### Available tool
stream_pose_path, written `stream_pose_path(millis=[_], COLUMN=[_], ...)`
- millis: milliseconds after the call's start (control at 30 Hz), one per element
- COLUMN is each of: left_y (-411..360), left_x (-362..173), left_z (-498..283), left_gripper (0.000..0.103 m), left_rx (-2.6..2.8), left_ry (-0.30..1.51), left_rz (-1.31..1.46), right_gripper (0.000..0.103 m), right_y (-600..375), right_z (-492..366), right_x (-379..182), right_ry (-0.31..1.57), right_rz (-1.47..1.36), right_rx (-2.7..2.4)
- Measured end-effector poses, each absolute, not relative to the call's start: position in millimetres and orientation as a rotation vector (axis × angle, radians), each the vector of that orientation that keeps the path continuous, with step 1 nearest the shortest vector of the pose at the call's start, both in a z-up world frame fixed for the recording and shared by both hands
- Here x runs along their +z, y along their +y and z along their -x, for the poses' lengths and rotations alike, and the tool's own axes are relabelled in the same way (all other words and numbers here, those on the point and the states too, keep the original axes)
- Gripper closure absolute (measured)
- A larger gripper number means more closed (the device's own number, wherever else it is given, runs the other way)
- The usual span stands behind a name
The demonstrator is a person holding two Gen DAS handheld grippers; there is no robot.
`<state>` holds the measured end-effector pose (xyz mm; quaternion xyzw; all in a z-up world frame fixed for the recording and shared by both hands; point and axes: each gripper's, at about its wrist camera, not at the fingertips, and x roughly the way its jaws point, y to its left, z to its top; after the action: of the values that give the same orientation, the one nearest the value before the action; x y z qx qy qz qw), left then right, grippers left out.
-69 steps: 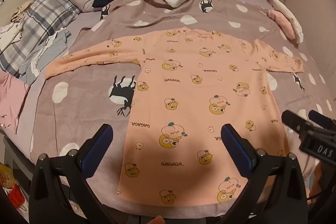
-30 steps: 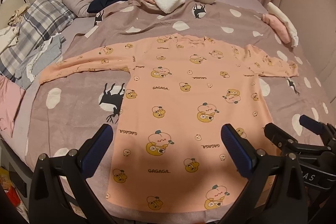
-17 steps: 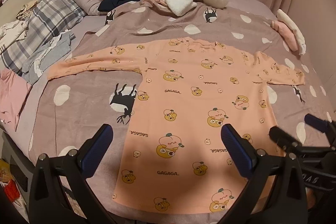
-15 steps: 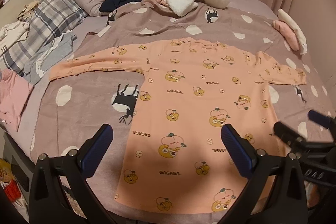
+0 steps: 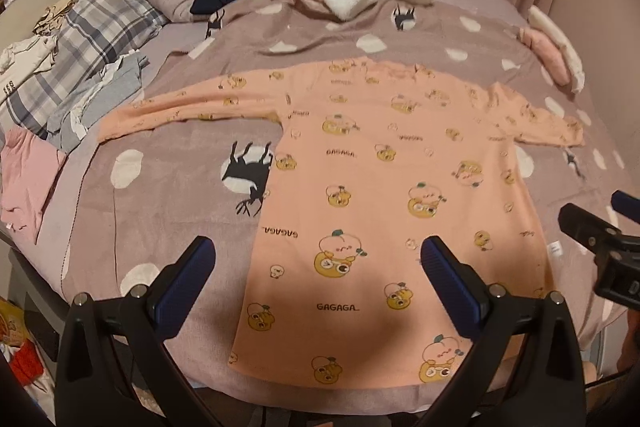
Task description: Fold small clothes
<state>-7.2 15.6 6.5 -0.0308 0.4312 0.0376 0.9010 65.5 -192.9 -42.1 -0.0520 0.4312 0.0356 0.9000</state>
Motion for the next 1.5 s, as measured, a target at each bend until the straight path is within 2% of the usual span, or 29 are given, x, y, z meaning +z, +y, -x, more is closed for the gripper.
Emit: stream_pose_path(millis=[267, 467, 833, 1033, 1200, 1500], left_y=[17, 10, 15, 6, 6, 2], left_x=[8, 4, 5, 4, 4, -2], left_z=[10, 1, -5, -10, -17, -24], left_gripper=[0.000, 0.000, 0.000, 0.000, 0.000, 0.000], left_rx=[0.089, 0.081, 0.085, 0.100, 0.081, 0.098], left_ry=[0.884, 0.889, 0.890, 0.876, 0.883, 0.905], left_rz=[0.056, 0.039, 0.075, 0.053, 0.094, 0.080], right_gripper=[0.000, 0.000, 0.000, 0.000, 0.000, 0.000], right_y=[-187, -186, -185, -168, -180, -201], right_z=[-60, -81, -78, -84, -80, -87], right_x=[-43, -69, -51, -77, -67, -62], right_ry=[0.834, 0.901, 0.815, 0.897, 0.836, 0.844], right_rz=[0.090, 0.085, -0.001, 0.098, 0.097, -0.007], right_rx=[0.129, 0.107, 0.129, 0.128, 0.081, 0.074])
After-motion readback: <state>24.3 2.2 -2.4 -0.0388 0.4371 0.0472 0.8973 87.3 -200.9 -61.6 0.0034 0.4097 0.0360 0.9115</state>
